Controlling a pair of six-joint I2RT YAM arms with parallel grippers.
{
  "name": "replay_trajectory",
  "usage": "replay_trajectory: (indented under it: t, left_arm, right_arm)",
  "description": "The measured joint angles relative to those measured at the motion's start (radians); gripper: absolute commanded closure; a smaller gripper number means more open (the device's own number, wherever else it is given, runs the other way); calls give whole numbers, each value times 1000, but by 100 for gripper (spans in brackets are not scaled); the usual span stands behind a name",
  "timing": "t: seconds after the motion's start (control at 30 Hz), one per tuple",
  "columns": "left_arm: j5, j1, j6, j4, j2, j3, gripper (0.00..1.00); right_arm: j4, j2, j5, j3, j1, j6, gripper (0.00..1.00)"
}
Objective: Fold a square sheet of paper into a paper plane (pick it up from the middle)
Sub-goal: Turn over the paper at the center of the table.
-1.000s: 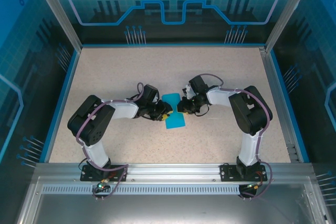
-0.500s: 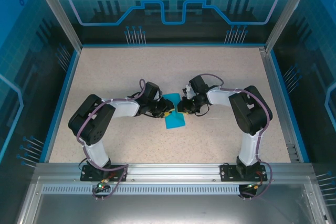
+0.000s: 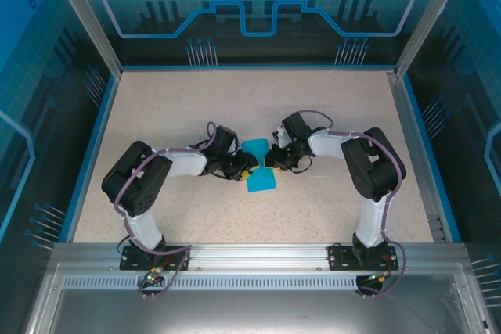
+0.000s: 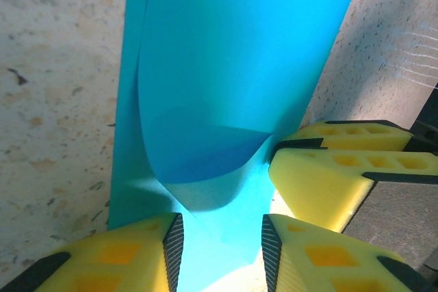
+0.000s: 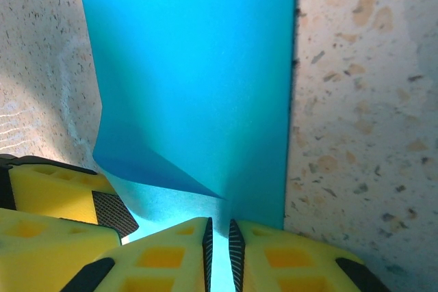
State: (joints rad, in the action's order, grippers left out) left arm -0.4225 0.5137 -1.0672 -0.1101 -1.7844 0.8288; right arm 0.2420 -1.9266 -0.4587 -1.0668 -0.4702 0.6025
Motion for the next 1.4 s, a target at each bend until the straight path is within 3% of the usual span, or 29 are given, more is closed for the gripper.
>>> replay_trajectory:
  t: [0.6, 0.93, 1.03, 1.2, 1.4]
  left_arm:
    - [-4, 0, 6, -9, -31, 11, 78]
    - [-4, 0, 50, -10, -34, 18, 93]
    - [-3, 0, 66, 1, -34, 27, 96]
    - [19, 2, 128, 93, -16, 66, 98]
    - [147, 38, 294, 403, 86, 263, 99]
  right_arm:
    - [0, -2, -6, 0, 3, 1, 81]
    - [-4, 4, -21, 1, 9, 23, 78]
    - [-2, 39, -6, 15, 23, 34, 72]
    - [14, 184, 59, 42, 76, 46, 45]
    - [27, 363, 151, 76, 116, 37, 20]
